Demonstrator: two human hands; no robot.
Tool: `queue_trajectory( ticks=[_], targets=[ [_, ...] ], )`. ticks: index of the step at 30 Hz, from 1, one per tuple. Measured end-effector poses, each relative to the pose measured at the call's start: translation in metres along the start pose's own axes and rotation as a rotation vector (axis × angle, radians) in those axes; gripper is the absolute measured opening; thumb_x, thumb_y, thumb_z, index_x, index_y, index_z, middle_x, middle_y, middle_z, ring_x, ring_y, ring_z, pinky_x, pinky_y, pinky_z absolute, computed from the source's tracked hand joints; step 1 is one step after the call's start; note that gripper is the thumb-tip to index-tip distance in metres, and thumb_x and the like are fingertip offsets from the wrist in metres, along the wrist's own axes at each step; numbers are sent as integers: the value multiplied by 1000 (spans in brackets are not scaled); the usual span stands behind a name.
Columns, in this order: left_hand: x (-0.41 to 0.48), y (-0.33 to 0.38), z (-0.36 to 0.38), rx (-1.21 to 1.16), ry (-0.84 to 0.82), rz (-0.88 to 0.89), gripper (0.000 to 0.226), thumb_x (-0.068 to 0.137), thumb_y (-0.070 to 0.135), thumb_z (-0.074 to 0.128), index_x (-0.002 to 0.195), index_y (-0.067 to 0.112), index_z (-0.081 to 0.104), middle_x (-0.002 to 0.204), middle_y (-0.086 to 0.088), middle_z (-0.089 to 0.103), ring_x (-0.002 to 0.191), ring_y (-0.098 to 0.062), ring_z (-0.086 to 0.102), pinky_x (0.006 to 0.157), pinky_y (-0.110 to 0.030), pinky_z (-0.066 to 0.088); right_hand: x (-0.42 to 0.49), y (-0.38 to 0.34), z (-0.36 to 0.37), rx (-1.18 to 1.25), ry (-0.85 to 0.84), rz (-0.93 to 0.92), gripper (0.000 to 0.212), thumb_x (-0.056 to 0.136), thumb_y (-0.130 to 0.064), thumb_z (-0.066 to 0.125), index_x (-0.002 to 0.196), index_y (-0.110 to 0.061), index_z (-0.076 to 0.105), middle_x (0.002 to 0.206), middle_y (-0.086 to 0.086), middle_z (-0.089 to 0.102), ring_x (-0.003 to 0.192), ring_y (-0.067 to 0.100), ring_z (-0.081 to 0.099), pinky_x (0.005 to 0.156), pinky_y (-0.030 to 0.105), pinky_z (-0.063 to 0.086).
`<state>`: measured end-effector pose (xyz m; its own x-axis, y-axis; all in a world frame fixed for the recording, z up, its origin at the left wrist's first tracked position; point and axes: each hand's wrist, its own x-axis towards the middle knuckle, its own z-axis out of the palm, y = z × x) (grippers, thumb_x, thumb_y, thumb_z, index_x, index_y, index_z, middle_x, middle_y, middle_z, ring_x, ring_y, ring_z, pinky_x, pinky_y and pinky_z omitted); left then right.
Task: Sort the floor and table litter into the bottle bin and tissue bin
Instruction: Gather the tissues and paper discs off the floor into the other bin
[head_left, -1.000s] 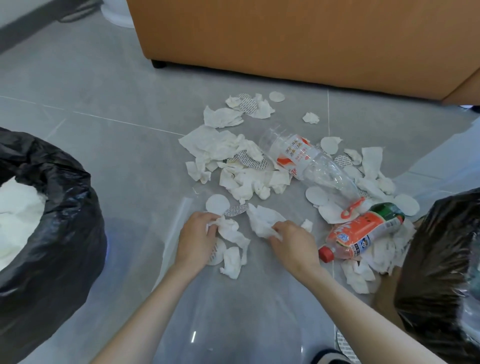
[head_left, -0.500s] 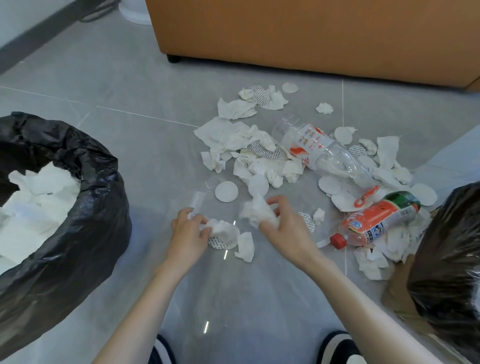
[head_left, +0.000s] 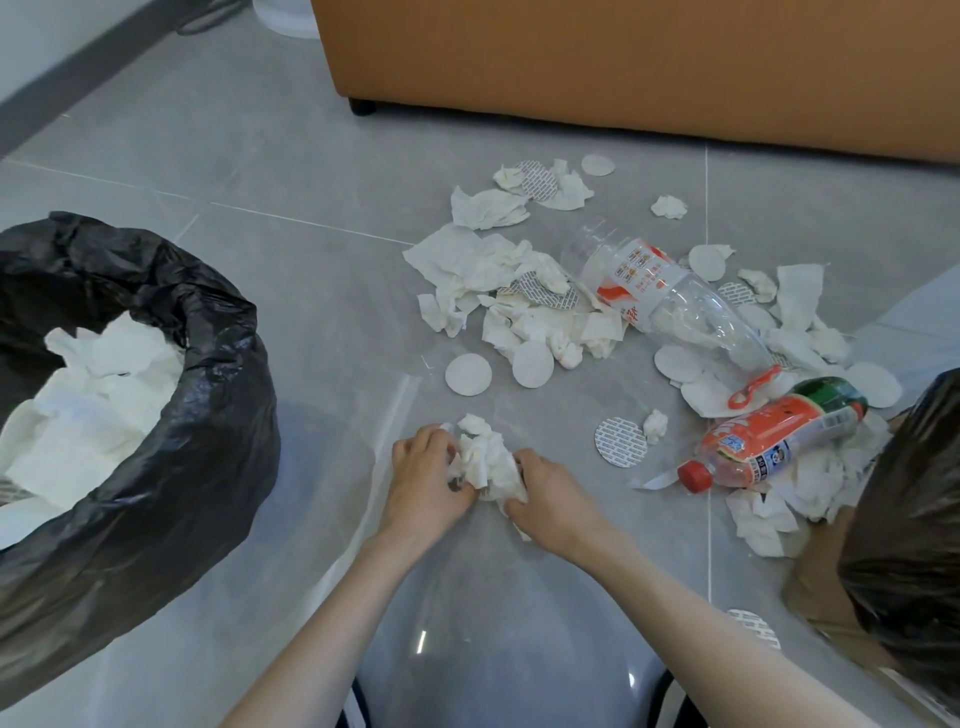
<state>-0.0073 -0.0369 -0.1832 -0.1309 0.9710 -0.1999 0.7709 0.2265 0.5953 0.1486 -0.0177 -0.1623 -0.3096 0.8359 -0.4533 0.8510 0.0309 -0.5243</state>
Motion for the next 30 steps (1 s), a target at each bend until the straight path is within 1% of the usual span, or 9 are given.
queue_trajectory(
  ticks=[3,6,8,12,16,19,23,27,30],
  targets=[
    [5,6,3,-12,-27,32,36,75,19,67,108,18,52,111,7,52,106,-21,44,75,-15,22,-1,4,-1,127,54,55,32,85,-13,55,115,-2,51,114,13,61,105,29,56,74,29,40],
    [10,11,7,3,-97,67,54,74,20,68,124,21,49,123,5,52,114,-22,47,79,-14,23,-6,8,-2,339,122,107,31,82,-10,59,113,-8,57,103,4,65,88,16,58,57,10,38],
    [12,15,8,-27,-133,25,56,74,17,72,126,18,50,124,1,50,116,-23,45,82,-14,25,-9,10,-1,440,182,139,30,80,-10,61,110,-11,59,92,-3,64,77,8,56,55,4,38],
    [15,19,8,-24,-183,-74,54,74,17,73,123,16,50,124,-4,48,118,-25,45,89,-23,34,-15,18,-1,516,305,214,21,78,-11,65,98,-11,59,82,-5,62,73,9,56,55,11,41],
    [16,19,8,-18,-204,-140,51,75,19,72,122,15,50,120,-8,48,115,-27,47,87,-27,37,-17,28,-5,566,386,293,21,79,-14,64,99,-10,58,88,0,64,83,17,59,66,25,41],
    [13,22,7,-19,-212,-161,49,78,18,70,122,12,49,120,-11,42,116,-28,43,88,-27,36,-15,31,-6,569,375,304,25,79,-14,65,102,-10,57,93,1,64,85,17,57,70,25,40],
    [10,26,2,40,-222,-172,38,87,16,58,121,7,46,123,-12,38,116,-32,43,90,-32,38,-11,32,-7,625,362,325,23,79,-15,65,99,-8,59,92,3,64,85,18,59,65,25,41],
    [8,27,-15,-41,-205,-162,22,92,12,50,111,5,44,108,-11,55,103,-33,54,69,-31,35,-11,27,-12,693,316,283,11,81,-12,62,91,-11,57,79,-2,58,70,9,53,56,20,37],
    [6,27,-35,-113,-122,-150,14,91,8,48,103,10,41,93,-7,53,88,-30,53,64,-32,36,-11,12,-21,764,320,232,7,83,-12,61,88,-14,56,74,-4,56,67,9,52,56,20,37]
  ],
)
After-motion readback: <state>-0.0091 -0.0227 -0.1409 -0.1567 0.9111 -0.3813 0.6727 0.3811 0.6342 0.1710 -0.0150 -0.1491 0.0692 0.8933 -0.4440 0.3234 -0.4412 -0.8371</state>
